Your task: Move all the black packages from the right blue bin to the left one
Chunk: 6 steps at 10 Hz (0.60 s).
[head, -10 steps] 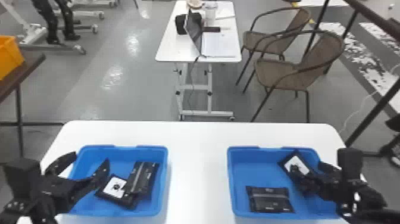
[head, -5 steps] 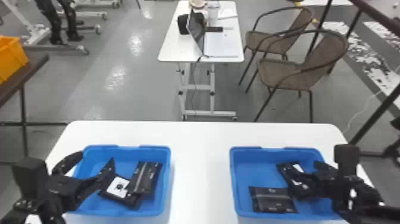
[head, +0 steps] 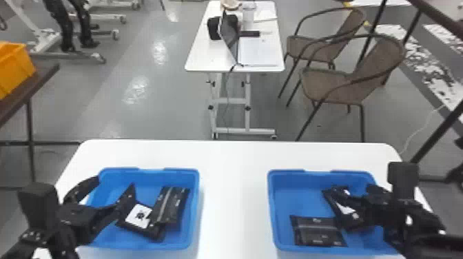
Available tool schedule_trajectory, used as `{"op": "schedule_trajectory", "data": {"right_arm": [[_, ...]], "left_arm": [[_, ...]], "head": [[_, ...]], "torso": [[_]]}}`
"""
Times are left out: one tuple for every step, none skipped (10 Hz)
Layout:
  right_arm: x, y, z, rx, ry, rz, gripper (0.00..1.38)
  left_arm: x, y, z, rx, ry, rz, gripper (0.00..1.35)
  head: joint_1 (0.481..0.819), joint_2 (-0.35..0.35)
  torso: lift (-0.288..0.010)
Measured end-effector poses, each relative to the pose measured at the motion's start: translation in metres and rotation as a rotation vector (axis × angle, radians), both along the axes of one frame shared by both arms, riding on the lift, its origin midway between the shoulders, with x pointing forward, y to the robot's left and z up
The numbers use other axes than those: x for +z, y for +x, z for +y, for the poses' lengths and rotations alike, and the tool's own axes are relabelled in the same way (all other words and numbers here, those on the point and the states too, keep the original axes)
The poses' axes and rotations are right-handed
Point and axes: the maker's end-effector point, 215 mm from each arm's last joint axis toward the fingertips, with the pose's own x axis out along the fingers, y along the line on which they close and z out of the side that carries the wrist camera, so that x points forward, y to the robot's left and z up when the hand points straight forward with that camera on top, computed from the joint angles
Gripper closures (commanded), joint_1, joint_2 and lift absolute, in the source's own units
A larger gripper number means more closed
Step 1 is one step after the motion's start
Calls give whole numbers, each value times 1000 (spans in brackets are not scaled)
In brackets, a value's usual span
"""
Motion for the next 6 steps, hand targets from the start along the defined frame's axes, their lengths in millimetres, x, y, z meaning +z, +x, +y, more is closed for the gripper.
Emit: {"op": "schedule_trajectory", "data": {"right_arm": [[-2,-1,7,8,7,14,160],[-8,-4,13,15,14,31,165],[-17,-8,17,20,19,50,165],[-25,-14,18,15,15,70,165],[-33,-23,17,0,7,90,160],[-39,-31,14,-13,-1,111,160]], "left_arm": [[-1,0,0,1,-4,4,197],[-2,0,-1,1,-7,6,199],[-2,-1,-1,0,-11,7,197],[-3,-1,-2,0,-16,8,199],[-4,-1,-2,1,-21,10,199],[-5,-1,-3,0,-28,10,197]], "head": [[695,44],[695,52],[695,57],[695,60],[695,58],[695,56]], "torso": [[-43],[-43],[-43],[-43],[-43],[-43]]}}
